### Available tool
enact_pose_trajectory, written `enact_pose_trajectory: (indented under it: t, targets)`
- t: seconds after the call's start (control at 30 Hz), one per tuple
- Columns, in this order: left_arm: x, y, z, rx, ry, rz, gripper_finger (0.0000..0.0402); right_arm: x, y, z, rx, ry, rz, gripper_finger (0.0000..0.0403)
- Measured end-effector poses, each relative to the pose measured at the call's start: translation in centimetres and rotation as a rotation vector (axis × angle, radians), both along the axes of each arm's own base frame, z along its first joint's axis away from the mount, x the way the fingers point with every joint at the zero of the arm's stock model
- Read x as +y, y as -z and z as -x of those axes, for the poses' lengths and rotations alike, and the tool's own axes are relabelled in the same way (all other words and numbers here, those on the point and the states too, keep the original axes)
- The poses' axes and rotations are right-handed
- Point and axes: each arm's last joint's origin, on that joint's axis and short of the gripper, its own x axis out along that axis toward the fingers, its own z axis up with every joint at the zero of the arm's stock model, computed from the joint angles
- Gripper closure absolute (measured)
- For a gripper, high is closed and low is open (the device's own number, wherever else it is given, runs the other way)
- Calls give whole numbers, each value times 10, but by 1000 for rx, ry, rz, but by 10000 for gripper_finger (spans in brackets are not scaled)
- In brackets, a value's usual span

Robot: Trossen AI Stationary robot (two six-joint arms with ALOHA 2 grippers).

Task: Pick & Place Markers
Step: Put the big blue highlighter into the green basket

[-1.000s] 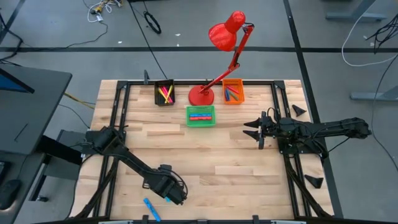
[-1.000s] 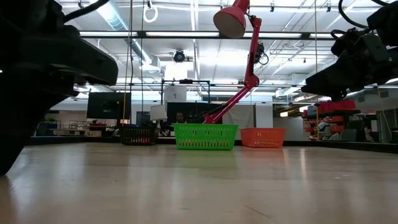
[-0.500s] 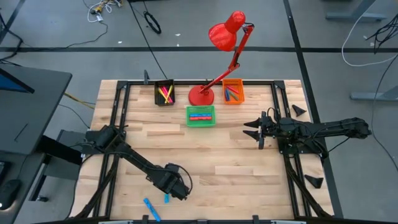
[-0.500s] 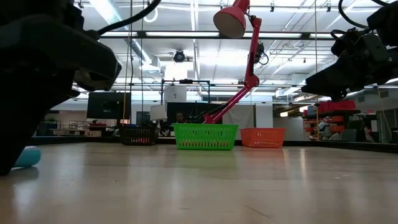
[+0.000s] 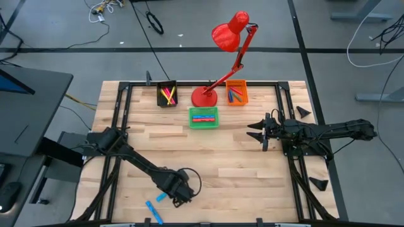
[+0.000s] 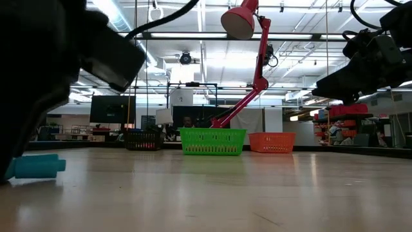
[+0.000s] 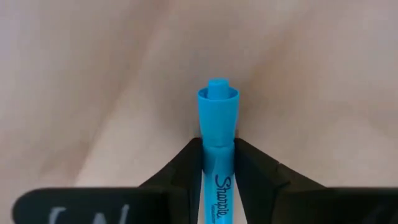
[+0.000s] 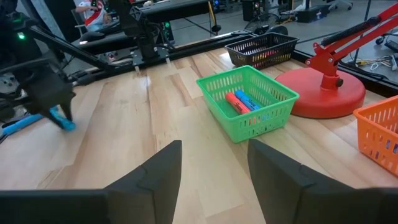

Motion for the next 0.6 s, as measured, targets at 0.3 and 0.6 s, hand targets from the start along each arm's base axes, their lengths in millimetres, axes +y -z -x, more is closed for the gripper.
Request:
enact_pose_trajectory:
  t: [0.3,0.6]
  targets:
    - [-3,-6,-6,-61,324,52,307,0,0,0,0,0,0,218]
    - [11,-5,-14,-103,593,22,313,0,0,0,0,0,0,218]
